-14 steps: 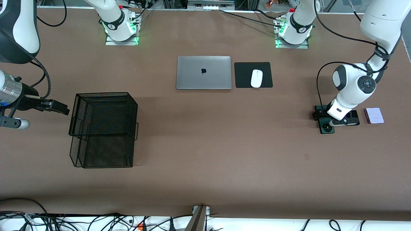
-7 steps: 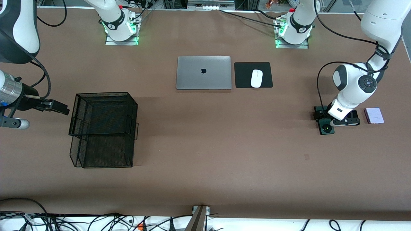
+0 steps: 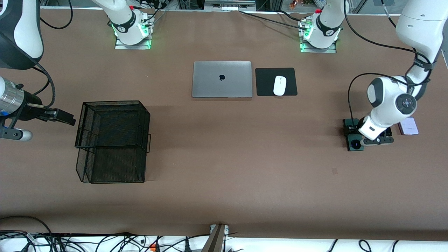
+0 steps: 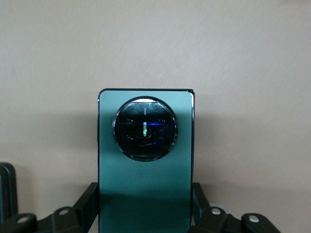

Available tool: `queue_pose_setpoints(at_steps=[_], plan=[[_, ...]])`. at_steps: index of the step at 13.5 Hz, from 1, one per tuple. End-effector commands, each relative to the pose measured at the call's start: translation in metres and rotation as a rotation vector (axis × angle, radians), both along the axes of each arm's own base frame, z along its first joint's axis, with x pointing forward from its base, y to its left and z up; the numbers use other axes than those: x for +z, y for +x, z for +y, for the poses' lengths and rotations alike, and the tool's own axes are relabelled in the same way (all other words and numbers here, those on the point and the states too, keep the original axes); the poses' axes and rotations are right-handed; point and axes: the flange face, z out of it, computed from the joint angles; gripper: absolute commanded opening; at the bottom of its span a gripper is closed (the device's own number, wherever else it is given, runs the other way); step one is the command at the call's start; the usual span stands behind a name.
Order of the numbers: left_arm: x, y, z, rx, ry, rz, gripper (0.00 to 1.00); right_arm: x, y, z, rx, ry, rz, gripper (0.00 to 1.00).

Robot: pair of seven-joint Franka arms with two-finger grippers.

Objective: Place phones with both arms
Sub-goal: 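Carry the green phone with the left gripper to the laptop front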

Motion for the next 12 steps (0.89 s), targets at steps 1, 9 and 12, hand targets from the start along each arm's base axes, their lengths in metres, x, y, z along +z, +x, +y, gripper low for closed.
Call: queue_pose_setpoints(at_steps=[1, 9, 12], plan=[[0.026, 0.033, -0.008, -0.008, 0.01, 0.029, 0.0, 0.002, -0.001, -0.004, -0.001, 0.018, -0.009, 1.0], [0.04, 0.074, -0.217, 0.008, -0.016, -0.031, 0.0, 0.002, -0.001, -0.003, 0.001, 0.016, -0.009, 1.0], [0.052, 0.055, -0.343, 0.061, -0.025, -0.054, 0.0, 0.002, -0.001, -0.004, -0.001, 0.016, -0.009, 1.0]])
